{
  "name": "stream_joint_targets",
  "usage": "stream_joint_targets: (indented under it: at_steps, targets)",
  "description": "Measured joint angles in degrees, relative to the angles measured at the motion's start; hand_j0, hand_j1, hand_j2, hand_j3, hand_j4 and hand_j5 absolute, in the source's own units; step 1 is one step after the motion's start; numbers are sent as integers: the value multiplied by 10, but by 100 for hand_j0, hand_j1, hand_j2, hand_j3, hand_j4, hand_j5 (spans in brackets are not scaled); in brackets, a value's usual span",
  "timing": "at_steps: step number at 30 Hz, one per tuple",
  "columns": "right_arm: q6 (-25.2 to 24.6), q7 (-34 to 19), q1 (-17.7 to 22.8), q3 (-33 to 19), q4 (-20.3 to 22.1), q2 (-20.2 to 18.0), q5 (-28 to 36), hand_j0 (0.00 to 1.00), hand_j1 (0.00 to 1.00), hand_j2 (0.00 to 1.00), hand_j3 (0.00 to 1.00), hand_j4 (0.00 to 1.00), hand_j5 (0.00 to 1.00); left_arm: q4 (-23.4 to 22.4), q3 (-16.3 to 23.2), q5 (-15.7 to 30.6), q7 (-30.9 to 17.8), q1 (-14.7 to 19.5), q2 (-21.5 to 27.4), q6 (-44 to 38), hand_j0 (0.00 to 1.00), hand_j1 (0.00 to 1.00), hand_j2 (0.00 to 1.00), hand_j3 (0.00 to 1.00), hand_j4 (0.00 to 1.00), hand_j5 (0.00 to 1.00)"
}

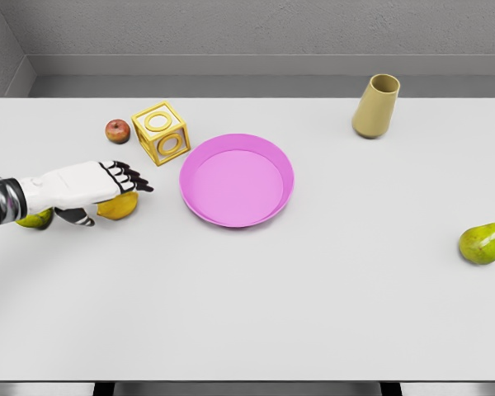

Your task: Put the lemon on the plate with left arm

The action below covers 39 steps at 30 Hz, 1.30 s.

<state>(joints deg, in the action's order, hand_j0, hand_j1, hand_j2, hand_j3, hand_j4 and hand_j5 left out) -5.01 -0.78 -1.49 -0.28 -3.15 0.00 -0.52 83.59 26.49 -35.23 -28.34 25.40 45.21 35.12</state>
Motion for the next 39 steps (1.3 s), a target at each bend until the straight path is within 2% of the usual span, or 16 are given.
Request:
stream_joint_targets:
  at_steps: [12, 39]
  targets:
    - [0, 0, 0, 0, 0, 0, 0, 100, 100, 100, 100, 100, 100, -1, 0, -25, 1, 0, -5, 0, 100, 100, 100, 100, 100, 100]
    - [0, 0, 0, 0, 0, 0, 0, 100, 100, 100, 100, 100, 100, -1, 0, -35, 3, 3, -6, 0, 100, 100, 100, 100, 100, 100]
